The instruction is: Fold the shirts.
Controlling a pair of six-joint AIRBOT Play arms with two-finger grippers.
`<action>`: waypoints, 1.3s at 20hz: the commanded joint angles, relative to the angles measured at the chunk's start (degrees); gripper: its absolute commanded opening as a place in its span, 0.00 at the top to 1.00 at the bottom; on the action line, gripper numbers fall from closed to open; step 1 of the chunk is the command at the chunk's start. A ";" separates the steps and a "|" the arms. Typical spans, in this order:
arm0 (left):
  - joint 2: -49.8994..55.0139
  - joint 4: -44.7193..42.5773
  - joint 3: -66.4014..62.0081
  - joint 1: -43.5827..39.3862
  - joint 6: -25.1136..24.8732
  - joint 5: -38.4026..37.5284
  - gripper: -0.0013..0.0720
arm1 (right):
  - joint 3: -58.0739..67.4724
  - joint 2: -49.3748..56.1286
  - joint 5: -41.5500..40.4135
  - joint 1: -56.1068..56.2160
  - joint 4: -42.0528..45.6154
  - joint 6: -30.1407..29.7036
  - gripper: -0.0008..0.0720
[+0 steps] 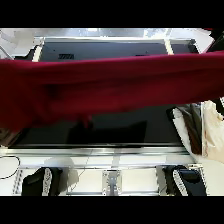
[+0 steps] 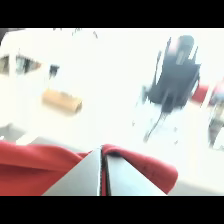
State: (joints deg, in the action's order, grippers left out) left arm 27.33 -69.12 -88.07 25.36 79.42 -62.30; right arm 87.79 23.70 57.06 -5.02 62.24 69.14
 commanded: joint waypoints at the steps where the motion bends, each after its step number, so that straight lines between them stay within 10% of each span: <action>1: 7.80 8.81 -10.10 0.70 -3.43 -4.07 0.97 | 6.12 1.49 3.63 0.00 0.79 0.96 0.97; 8: 38.49 15.26 -9.99 -6.64 -5.53 -15.34 0.97 | 0.17 31.71 5.84 0.07 -3.23 1.29 0.97; 16: 72.19 1.38 -10.01 -20.44 -1.66 13.09 0.97 | -0.92 72.06 -7.13 0.07 -12.57 1.29 0.97; 26: 76.63 1.81 -10.03 -20.39 -0.11 23.32 0.97 | 4.09 77.26 -21.68 0.17 -15.98 1.27 0.97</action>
State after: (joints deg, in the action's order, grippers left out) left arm 103.28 -67.26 -98.06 5.02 79.07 -41.30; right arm 89.80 100.20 37.89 -4.97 46.83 70.39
